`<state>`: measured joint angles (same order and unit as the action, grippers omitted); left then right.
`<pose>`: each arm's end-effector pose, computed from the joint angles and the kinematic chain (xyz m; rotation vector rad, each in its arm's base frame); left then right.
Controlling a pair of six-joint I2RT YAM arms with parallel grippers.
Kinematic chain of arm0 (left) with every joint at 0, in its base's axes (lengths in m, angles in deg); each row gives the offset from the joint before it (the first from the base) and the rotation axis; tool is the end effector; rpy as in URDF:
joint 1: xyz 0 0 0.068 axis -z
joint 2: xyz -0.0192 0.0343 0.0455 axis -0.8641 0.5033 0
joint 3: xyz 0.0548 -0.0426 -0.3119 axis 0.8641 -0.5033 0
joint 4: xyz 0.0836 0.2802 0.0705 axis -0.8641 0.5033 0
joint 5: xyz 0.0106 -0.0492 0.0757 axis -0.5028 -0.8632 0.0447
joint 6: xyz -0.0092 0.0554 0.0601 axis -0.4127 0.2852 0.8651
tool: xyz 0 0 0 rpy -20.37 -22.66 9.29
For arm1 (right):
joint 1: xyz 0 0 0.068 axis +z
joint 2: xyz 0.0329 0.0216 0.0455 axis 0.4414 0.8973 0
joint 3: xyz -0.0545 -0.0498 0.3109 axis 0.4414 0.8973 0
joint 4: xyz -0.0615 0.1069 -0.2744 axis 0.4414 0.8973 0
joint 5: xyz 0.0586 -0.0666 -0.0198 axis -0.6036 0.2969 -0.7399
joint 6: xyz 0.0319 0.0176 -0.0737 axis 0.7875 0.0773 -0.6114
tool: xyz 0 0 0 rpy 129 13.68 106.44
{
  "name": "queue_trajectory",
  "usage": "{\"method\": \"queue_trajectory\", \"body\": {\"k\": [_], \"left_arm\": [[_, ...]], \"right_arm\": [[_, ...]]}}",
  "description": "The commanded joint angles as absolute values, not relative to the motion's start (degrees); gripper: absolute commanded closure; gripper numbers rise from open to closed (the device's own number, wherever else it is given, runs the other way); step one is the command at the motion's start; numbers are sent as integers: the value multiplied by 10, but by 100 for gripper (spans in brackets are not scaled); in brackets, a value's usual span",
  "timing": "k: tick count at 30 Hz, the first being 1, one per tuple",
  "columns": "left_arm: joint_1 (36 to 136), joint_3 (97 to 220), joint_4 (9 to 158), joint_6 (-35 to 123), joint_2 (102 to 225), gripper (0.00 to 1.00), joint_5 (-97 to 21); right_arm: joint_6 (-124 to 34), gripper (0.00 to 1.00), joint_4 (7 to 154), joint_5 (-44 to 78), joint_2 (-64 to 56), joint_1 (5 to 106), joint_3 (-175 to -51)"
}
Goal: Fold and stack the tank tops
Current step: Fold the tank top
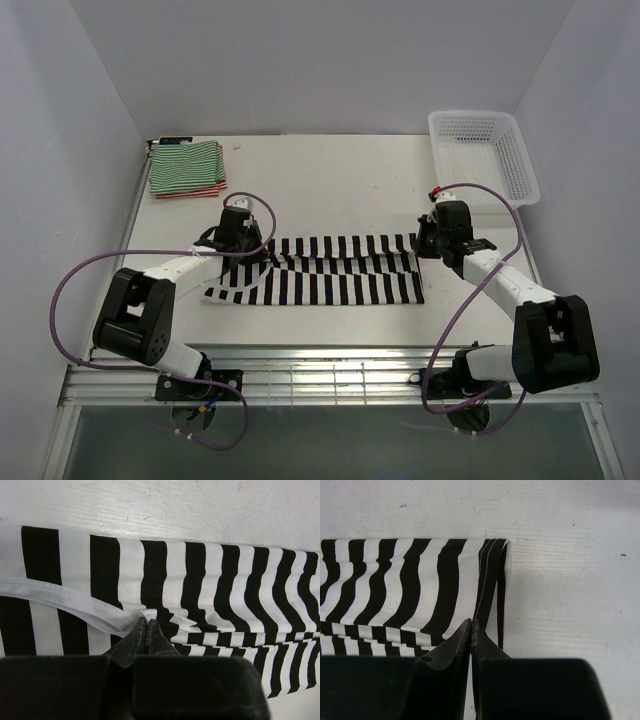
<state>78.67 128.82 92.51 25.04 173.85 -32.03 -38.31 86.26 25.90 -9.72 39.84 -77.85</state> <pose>0.3207 -0.1124 0.1617 -0.2309 2.4801 -0.4159 0.3119 0.0742 0.2061 0.0095 2.2954 0.2215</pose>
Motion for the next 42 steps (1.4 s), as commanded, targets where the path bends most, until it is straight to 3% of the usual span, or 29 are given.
{"method": "queue_trajectory", "body": {"k": [1,10,15,17,20,21,22,24,26,27,28,34,42], "left_arm": [[789,1272,917,238,1704,100,-318],[789,1258,921,236,1709,100,-339],[789,1256,936,232,1723,80,-334],[789,1258,947,230,1723,68,-331],[789,1259,973,220,1708,50,-327],[790,1262,982,214,1695,42,-329],[790,1263,987,210,1687,28,-332],[791,1269,1011,202,1663,20,-342],[792,1284,1038,190,1650,12,-345],[793,1290,1045,188,1644,11,-347],[794,1296,1050,187,1633,3,-344],[792,1352,1067,168,1646,2,-277],[780,1418,1069,140,1800,2,-290]], "right_arm": [[-379,92,866,254,-124,400,-772],[-381,92,864,257,-110,400,-756],[-383,92,863,254,-94,400,-750],[-379,87,863,255,-85,401,-746],[-373,73,870,261,-81,400,-742],[-372,57,872,263,-81,400,-742],[-372,44,876,265,-87,400,-742],[-373,25,893,268,-92,400,-749],[-377,16,904,259,-104,400,-755],[-378,0,905,238,-110,401,-757],[-379,10,905,223,-117,402,-760],[-403,10,900,143,-103,406,-803],[-414,10,873,94,-4,434,-856]]}}
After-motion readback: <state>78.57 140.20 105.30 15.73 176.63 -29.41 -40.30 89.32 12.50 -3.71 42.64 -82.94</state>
